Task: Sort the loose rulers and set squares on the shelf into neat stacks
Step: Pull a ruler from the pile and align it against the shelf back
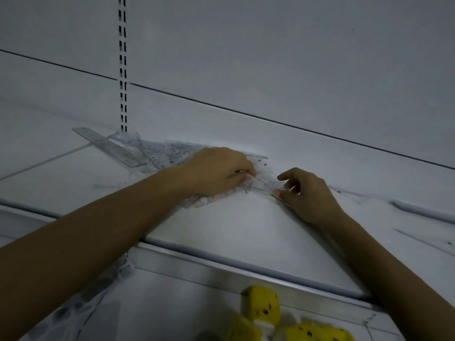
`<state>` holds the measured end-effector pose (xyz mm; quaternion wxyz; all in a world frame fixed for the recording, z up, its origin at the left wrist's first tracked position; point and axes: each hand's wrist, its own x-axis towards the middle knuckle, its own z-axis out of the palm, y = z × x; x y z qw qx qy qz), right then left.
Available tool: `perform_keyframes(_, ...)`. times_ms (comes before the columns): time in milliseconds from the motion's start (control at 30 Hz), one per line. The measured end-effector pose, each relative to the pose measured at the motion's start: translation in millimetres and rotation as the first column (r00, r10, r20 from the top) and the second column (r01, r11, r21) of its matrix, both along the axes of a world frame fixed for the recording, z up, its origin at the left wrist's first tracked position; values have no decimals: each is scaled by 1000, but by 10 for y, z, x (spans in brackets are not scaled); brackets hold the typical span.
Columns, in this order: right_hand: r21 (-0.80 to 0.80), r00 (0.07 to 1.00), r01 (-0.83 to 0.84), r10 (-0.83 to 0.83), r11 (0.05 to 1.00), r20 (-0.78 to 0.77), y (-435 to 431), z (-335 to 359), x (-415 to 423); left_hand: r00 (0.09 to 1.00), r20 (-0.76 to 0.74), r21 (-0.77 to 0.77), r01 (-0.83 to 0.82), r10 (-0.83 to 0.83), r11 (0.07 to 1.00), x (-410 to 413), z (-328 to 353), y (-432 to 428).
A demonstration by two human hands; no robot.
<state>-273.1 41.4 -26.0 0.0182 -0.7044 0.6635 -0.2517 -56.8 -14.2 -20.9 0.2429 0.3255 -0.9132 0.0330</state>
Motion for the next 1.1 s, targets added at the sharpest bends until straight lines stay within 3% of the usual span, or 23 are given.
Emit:
perform_keyframes(167,-133,999,36,-32,990,28,34,14,-41,997,-46,-89,-63,59,994,-39,45,-10)
perform_keyframes(400,-262,987,162,-159,951,31,127,127,-251,943,-145,-101,-314,298,944,61,31,-86)
perform_keyframes(500,-309,983,182,-180,934,33,138,143,-254,925,-246,-11,-301,289,954,61,26,-42)
perform_keyframes(733,-399,971,228,-238,888,25,181,172,-273,929,-298,66,-209,219,976,1,-28,-9)
perform_keyframes(900,-496,974,211,-138,842,180,197,195,-294,919,-298,140,-224,257,964,-15,-56,-5)
perform_keyframes(1100,-417,916,99,81,903,393,190,187,-250,859,-397,120,-301,323,946,6,-4,12)
